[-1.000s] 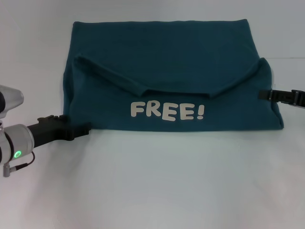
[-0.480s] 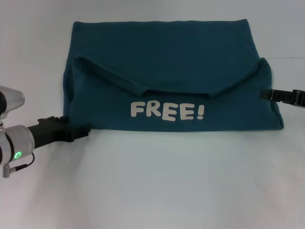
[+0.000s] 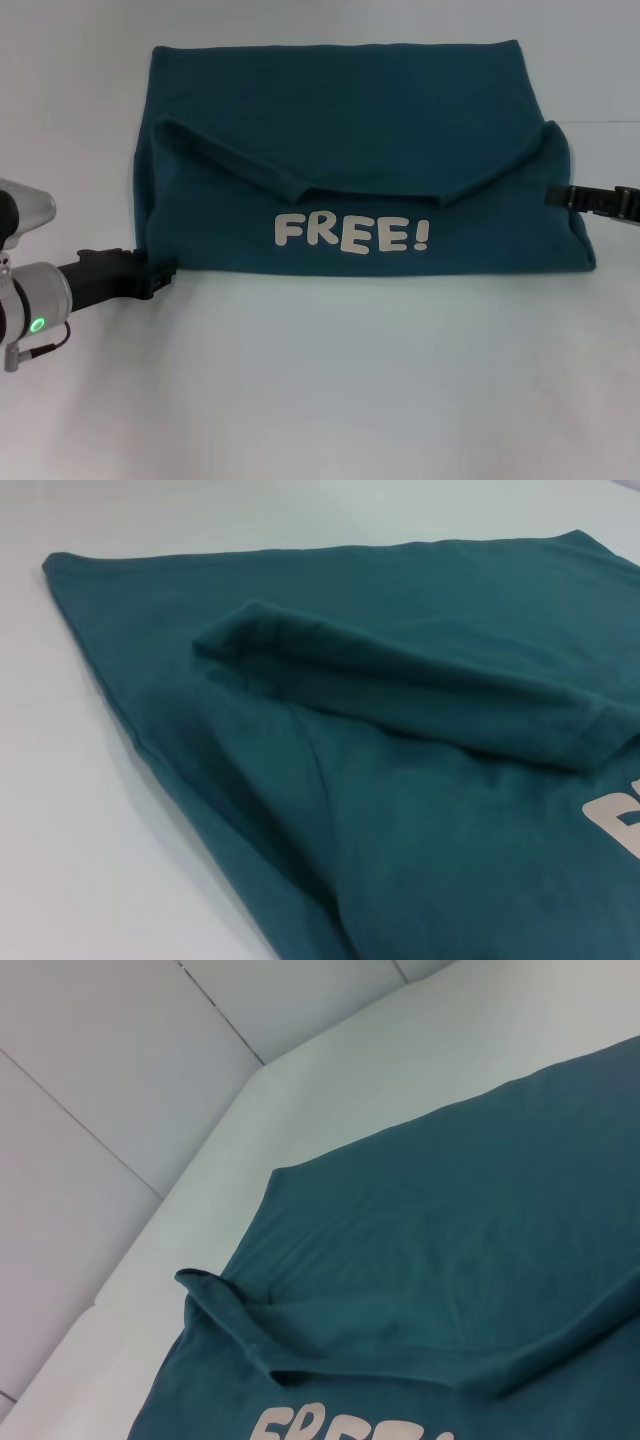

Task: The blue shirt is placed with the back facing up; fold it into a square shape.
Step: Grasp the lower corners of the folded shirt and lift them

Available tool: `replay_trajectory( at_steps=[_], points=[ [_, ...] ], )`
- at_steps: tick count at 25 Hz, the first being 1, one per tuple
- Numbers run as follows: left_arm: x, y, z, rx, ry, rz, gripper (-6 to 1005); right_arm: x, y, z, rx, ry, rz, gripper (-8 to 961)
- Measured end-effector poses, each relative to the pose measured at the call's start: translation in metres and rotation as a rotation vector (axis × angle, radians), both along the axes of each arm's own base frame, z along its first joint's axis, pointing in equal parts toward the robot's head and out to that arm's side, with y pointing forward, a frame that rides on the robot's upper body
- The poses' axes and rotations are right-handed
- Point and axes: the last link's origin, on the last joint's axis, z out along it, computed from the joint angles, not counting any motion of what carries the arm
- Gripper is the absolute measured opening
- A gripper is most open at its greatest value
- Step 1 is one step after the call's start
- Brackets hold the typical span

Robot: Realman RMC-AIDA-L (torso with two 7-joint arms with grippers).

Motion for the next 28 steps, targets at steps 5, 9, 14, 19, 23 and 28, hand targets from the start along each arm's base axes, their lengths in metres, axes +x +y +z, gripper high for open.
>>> replay_trajectory(
  at_steps=[5, 9, 14, 19, 23, 28],
  points=[
    [0.000, 0.000, 0.000, 0.000, 0.001, 0.000, 411, 0.000, 0.000, 0.000, 0.002, 0.002, 0.000, 552],
    [0.001, 0.001, 0.000, 0.001, 0.002, -0.002, 242, 0.001, -0.001, 0.001, 0.003, 0.000, -0.005, 545],
    [0.002, 0.003, 0.001, 0.006, 0.005, -0.003, 71, 0.005, -0.002, 0.004, -0.001, -0.013, -0.013, 537],
    [0.004, 0.005, 0.004, 0.013, 0.001, -0.007, 32, 0.012, -0.004, 0.008, -0.016, -0.038, -0.038, 528],
    [0.005, 0.005, 0.010, 0.018, -0.009, -0.008, 27, 0.020, -0.005, 0.007, -0.046, -0.075, -0.093, 522],
    [0.004, 0.002, 0.016, 0.017, -0.018, -0.012, 26, 0.022, -0.003, -0.001, -0.050, -0.115, -0.111, 513]
  ],
)
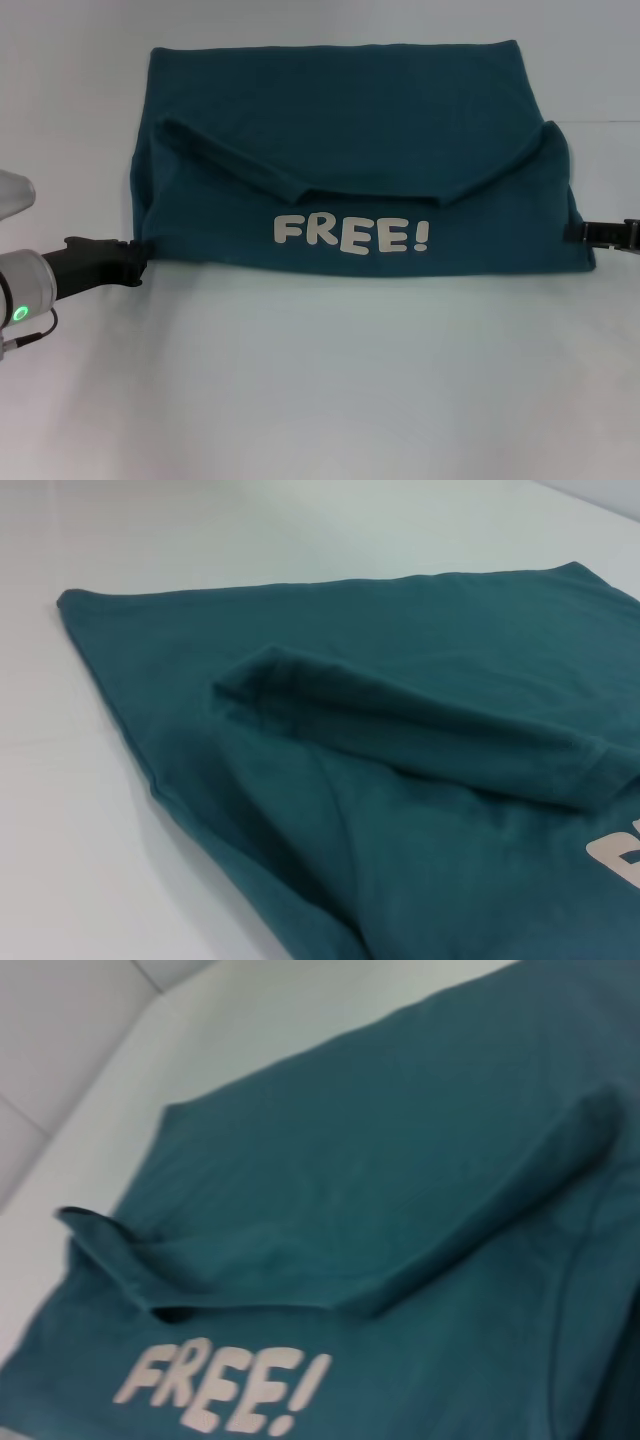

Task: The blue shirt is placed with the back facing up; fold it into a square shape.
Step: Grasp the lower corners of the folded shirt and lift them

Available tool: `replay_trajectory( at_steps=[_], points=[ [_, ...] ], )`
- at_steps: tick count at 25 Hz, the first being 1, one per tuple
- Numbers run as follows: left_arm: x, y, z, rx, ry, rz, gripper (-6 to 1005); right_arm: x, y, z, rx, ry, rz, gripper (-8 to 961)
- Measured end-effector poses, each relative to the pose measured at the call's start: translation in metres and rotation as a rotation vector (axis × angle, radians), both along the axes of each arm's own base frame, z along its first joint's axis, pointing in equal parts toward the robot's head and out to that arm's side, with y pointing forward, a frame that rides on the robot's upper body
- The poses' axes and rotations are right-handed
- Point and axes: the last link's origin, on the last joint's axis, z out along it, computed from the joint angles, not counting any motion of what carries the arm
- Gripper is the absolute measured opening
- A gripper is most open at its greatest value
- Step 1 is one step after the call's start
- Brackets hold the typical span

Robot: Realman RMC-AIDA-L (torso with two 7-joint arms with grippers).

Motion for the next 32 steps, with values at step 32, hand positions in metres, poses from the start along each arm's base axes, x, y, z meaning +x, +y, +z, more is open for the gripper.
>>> replay_trajectory(
  at_steps=[32],
  points=[
    [0.004, 0.003, -0.001, -0.008, 0.001, -0.011, 26, 0.005, 0.011, -0.032, 0.032, -0.123, -0.029, 460]
  ],
)
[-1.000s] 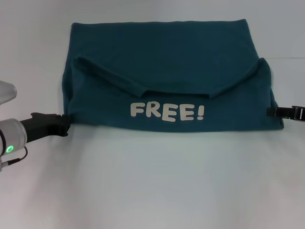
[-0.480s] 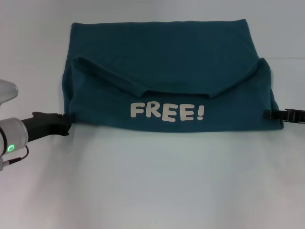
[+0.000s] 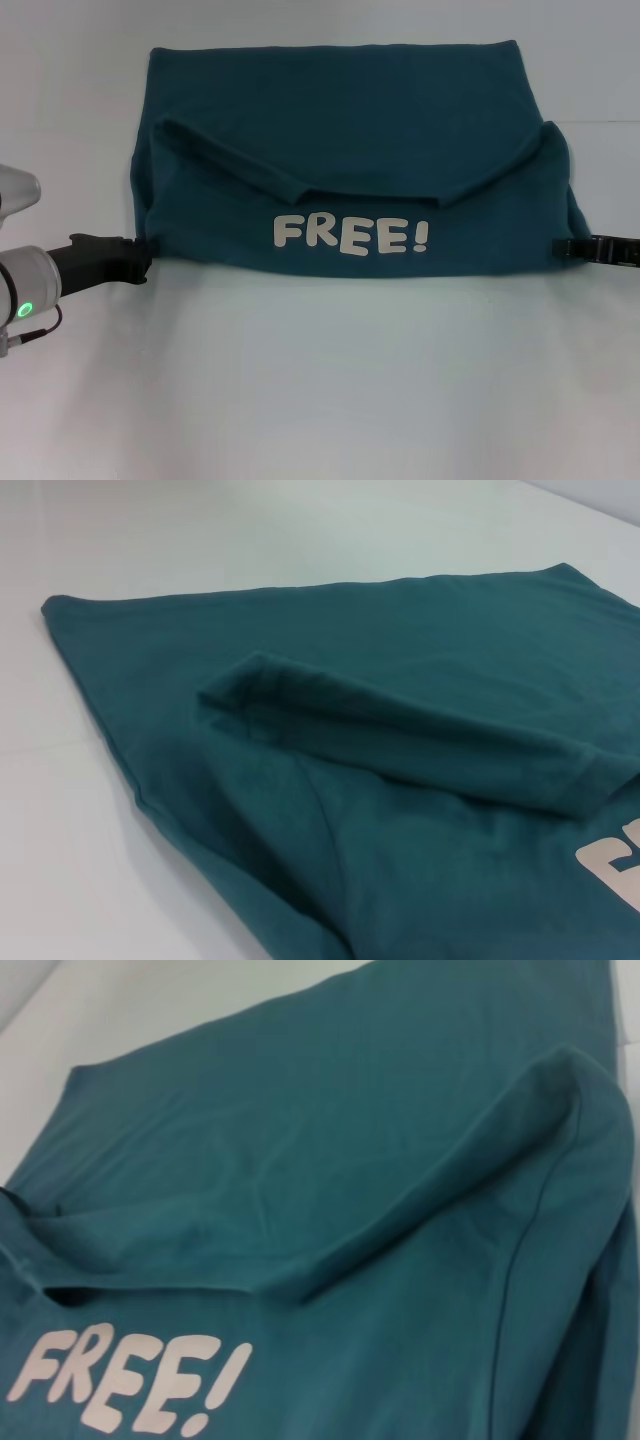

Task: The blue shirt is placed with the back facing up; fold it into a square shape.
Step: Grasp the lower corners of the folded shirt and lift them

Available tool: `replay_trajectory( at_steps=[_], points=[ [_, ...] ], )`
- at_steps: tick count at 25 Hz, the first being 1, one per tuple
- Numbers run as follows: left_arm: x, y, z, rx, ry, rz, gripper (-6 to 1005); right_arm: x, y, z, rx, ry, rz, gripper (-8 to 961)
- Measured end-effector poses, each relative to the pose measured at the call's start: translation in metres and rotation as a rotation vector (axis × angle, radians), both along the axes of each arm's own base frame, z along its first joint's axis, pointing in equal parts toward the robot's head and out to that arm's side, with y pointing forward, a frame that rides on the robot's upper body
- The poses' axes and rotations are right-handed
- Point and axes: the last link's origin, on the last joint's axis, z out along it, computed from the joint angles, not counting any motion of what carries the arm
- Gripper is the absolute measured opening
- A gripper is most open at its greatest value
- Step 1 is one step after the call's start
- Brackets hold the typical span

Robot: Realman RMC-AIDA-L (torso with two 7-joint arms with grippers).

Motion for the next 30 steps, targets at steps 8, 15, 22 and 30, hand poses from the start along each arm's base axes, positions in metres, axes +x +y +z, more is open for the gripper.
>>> replay_trajectory(
  at_steps=[8, 15, 22, 30],
  points=[
    [-0.001, -0.001, 0.001, 0.000, -0.006, 0.004, 26, 0.002, -0.004, 0.004, -0.004, 0.008, 0.017, 181],
    [-0.002, -0.010, 0.004, -0.017, -0.059, 0.026, 27, 0.009, -0.014, 0.008, -0.007, 0.003, 0.036, 43],
    [0.000, -0.044, 0.023, -0.105, -0.204, 0.031, 27, 0.018, -0.043, 0.027, -0.006, 0.044, 0.099, 42],
    [-0.002, -0.089, 0.041, -0.192, -0.385, 0.024, 26, 0.028, -0.090, 0.038, -0.088, 0.062, 0.187, 43]
  ],
)
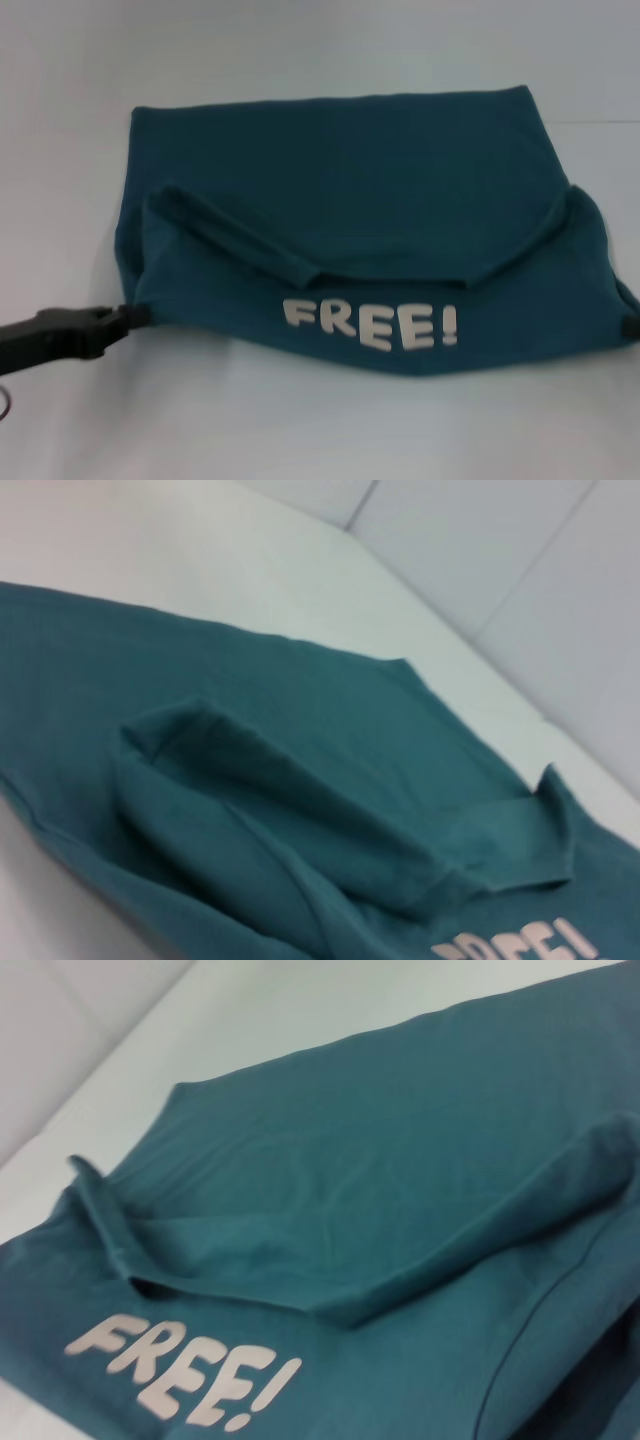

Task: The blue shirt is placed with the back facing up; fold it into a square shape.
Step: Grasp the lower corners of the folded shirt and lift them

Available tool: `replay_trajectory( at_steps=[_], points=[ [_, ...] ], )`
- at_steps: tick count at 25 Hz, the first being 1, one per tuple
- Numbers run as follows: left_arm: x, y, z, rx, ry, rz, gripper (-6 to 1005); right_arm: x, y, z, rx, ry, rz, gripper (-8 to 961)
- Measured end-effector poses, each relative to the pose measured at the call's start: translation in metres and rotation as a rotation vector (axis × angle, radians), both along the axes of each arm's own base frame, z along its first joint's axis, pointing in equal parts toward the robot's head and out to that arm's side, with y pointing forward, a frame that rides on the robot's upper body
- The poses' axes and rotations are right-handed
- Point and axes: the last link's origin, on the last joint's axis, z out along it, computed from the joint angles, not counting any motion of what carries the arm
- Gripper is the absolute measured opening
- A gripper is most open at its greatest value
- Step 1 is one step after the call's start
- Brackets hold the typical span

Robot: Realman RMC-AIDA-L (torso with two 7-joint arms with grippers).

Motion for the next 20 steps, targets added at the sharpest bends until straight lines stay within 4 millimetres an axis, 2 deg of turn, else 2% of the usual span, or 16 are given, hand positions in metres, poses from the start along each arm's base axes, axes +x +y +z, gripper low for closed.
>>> replay_trajectory(
  at_steps=[5, 10, 20],
  points=[
    [-0.007, -0.034, 0.013, -0.039, -0.092, 0.010, 26, -0.001, -0.030, 0.008, -0.059, 0.027, 0.071, 42],
    [-0.014, -0.064, 0.017, -0.084, -0.139, 0.026, 26, -0.001, -0.055, 0.013, -0.097, 0.055, 0.101, 42],
    [-0.012, -0.097, 0.017, -0.175, -0.183, 0.009, 27, 0.007, -0.095, 0.008, -0.184, 0.100, 0.077, 43]
  ],
)
